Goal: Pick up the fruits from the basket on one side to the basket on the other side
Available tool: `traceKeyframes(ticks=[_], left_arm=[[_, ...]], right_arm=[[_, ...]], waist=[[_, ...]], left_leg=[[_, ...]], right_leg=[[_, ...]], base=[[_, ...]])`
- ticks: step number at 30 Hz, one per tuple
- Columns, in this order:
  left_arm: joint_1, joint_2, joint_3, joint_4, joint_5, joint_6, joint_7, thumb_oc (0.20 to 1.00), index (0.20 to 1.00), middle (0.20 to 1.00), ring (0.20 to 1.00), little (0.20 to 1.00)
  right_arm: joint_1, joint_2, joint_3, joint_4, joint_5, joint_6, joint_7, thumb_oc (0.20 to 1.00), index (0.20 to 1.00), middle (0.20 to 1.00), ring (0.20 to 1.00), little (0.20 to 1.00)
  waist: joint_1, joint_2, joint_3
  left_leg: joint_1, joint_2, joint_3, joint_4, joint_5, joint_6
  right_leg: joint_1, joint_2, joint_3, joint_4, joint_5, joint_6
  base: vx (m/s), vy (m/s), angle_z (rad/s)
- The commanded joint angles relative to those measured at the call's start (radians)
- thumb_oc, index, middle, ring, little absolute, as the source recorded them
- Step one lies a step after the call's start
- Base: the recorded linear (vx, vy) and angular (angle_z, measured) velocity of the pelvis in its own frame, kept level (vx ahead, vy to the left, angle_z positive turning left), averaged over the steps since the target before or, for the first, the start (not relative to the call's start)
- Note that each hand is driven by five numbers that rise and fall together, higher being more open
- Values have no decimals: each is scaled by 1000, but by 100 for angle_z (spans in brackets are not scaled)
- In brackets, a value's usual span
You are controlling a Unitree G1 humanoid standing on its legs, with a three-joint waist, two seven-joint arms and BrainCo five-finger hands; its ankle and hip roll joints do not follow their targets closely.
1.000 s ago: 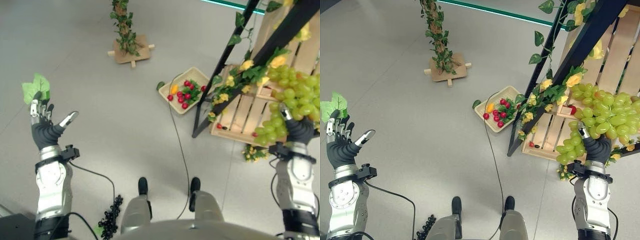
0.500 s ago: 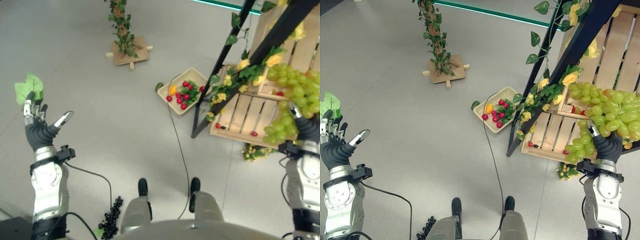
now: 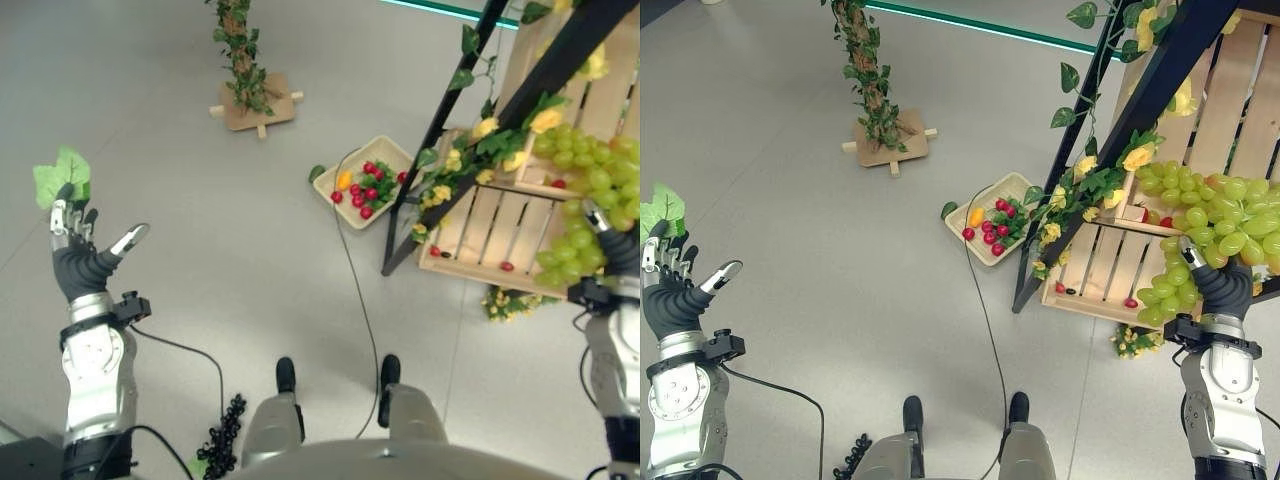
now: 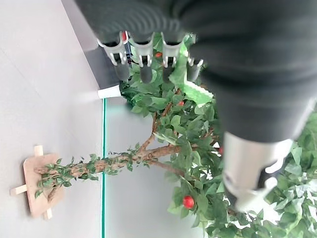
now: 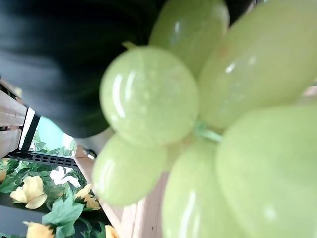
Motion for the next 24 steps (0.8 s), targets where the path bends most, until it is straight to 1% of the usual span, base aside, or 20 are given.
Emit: traceKeyframes(ticks=[1,3,6,8,9,10,16,18,20,24], left_arm=[[-13,63,51,-17,20,-31,3,1000,1000,1000,1000,1000],[-14,62,55,-17,25,-30,2,1000,1000,1000,1000,1000],[-19,68,57,-12,28,-35,6,1000,1000,1000,1000,1000],[-19,73,57,-10,25,-35,5,1000,1000,1000,1000,1000],[-20,75,53,-9,23,-34,4,1000,1000,1000,1000,1000],[-20,74,53,-9,22,-34,4,1000,1000,1000,1000,1000],[-15,82,34,-10,16,-28,-7,1000,1000,1000,1000,1000],[-13,82,33,-12,14,-28,-9,1000,1000,1000,1000,1000],[-7,86,27,-8,7,-26,-14,1000,1000,1000,1000,1000],[-2,85,24,-10,1,-25,-18,1000,1000,1000,1000,1000]], right_arm=[[-218,-101,-131,-86,7,-133,-14,200,200,200,200,200],[-209,-88,-133,-93,-12,-126,-14,200,200,200,200,200],[-219,-102,-147,-86,-12,-130,-24,200,200,200,200,200],[-232,-123,-155,-78,-2,-137,-29,200,200,200,200,200],[-250,-153,-159,-69,9,-142,-32,200,200,200,200,200],[-252,-156,-159,-66,11,-142,-32,200,200,200,200,200],[-314,-279,-151,-28,60,-147,-34,200,200,200,200,200],[-322,-291,-148,-26,67,-147,-32,200,200,200,200,200],[-335,-324,-146,-25,79,-147,-31,200,200,200,200,200],[-338,-325,-137,-26,93,-142,-21,200,200,200,200,200]], waist=[[-1,-26,-65],[-2,-26,-68],[-3,-28,-73],[-5,-31,-78],[-4,-34,-82],[-4,-33,-81],[-4,-43,-91],[-4,-44,-91],[-5,-48,-93],[-6,-50,-95]], left_leg=[[93,22,-19,52,-147,-9],[95,21,-20,50,-148,-8],[101,21,-18,47,-150,-8],[106,21,-15,45,-151,-9],[109,21,-14,43,-152,-10],[109,21,-13,42,-152,-10],[120,22,-4,40,-153,-12],[121,22,-3,39,-152,-12],[123,24,0,39,-151,-12],[126,24,3,33,-149,-12]], right_leg=[[21,4,-15,54,-38,34],[25,2,-17,51,-37,35],[31,3,-17,47,-35,35],[36,4,-15,42,-34,36],[39,6,-13,36,-34,36],[40,6,-13,35,-34,36],[49,11,-6,24,-29,35],[50,12,-5,21,-28,35],[54,14,-4,18,-27,35],[57,17,0,11,-26,35]], base=[[0,0,0],[0,0,0],[10,1,0],[31,0,-1],[0,0,0],[0,0,0],[19,-3,-4],[16,-2,-4],[0,0,0],[7,3,-4]])
